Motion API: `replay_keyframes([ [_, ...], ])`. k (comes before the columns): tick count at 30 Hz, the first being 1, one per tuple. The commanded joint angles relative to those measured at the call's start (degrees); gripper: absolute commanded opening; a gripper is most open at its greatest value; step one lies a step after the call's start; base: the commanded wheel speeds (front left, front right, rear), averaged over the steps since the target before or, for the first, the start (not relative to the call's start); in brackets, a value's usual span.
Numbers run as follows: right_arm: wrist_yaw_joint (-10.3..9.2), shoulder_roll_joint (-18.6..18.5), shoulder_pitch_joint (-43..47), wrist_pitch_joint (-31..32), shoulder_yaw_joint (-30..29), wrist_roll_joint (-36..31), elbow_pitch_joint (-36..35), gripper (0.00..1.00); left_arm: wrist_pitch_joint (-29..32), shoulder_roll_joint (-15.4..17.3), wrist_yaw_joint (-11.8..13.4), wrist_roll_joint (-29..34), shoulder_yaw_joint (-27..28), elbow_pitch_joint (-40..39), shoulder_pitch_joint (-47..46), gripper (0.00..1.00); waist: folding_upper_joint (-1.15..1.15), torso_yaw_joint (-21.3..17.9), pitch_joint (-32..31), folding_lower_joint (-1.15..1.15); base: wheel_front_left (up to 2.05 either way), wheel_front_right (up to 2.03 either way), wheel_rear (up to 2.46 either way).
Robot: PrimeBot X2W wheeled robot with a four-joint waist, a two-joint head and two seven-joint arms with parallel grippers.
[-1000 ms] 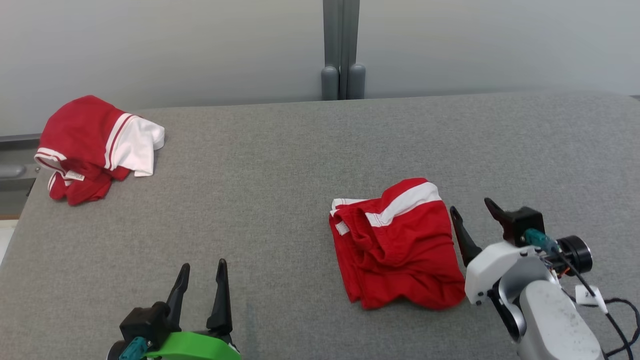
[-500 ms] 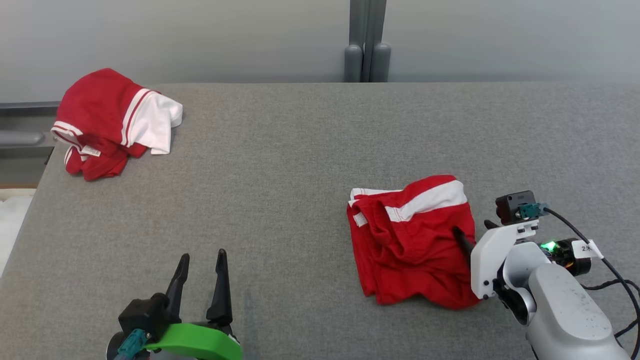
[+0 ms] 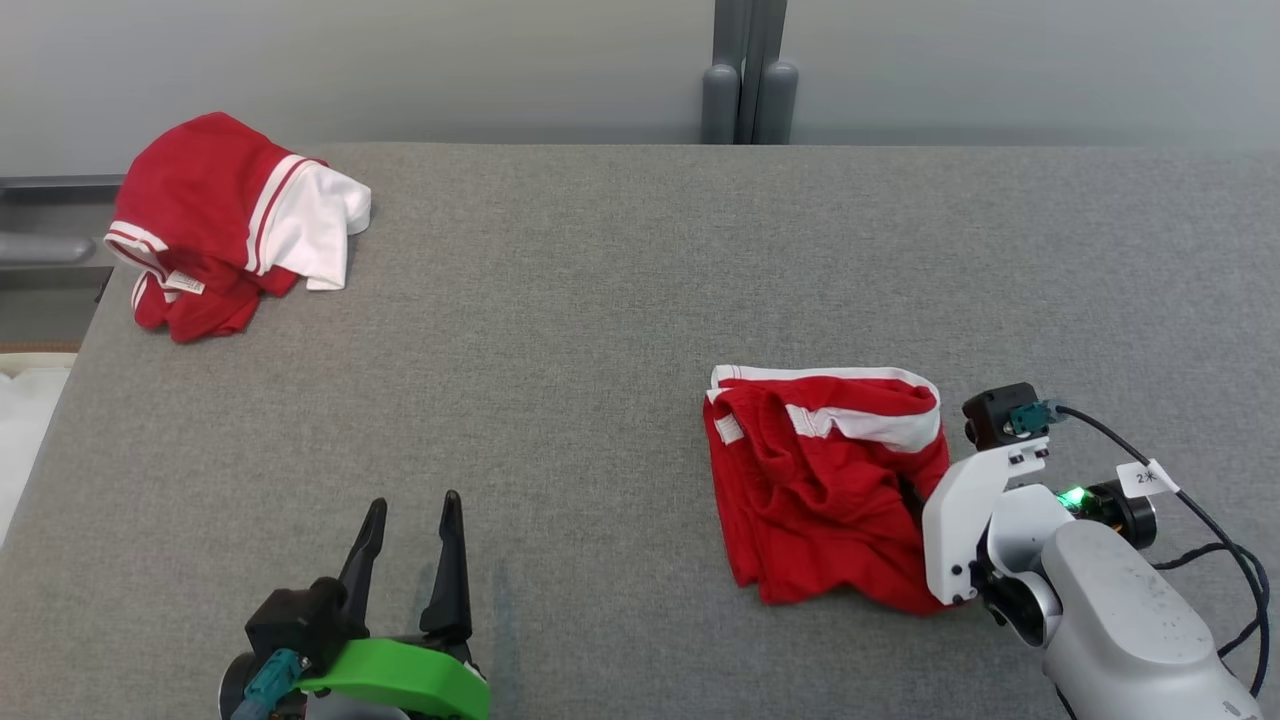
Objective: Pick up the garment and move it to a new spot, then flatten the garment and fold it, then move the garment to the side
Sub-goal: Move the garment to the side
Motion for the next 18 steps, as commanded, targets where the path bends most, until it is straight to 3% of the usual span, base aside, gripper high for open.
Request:
replay_keyframes([
  [1, -0.05, -0.19, -0.40, -0.32, 0.58, 0.43, 0.60, 0.00, 0.00, 0.10, -0.22, 0.12, -0.10, -0.04, -0.89, 1.00, 0.00, -0.05, 0.16, 0.00, 0.00, 0.00, 0.00],
  [10, -0.07, -1.82, -4.74, -5.89, -0.30, -0.53, 2.14, 0.00, 0.00, 0.09, -0.76, 1.02, -1.69, -1.32, -2.23, 1.00, 0.00, -4.43, 1.86, 0.00, 0.00, 0.00, 0.00],
  [18, -0.07, -4.90, -8.15, -9.97, -4.70, -1.37, 3.41, 0.00, 0.00, 0.13, -1.29, 3.41, -2.28, -2.29, -4.49, 1.00, 0.00, -14.75, 5.14, 0.00, 0.00, 0.00, 0.00],
])
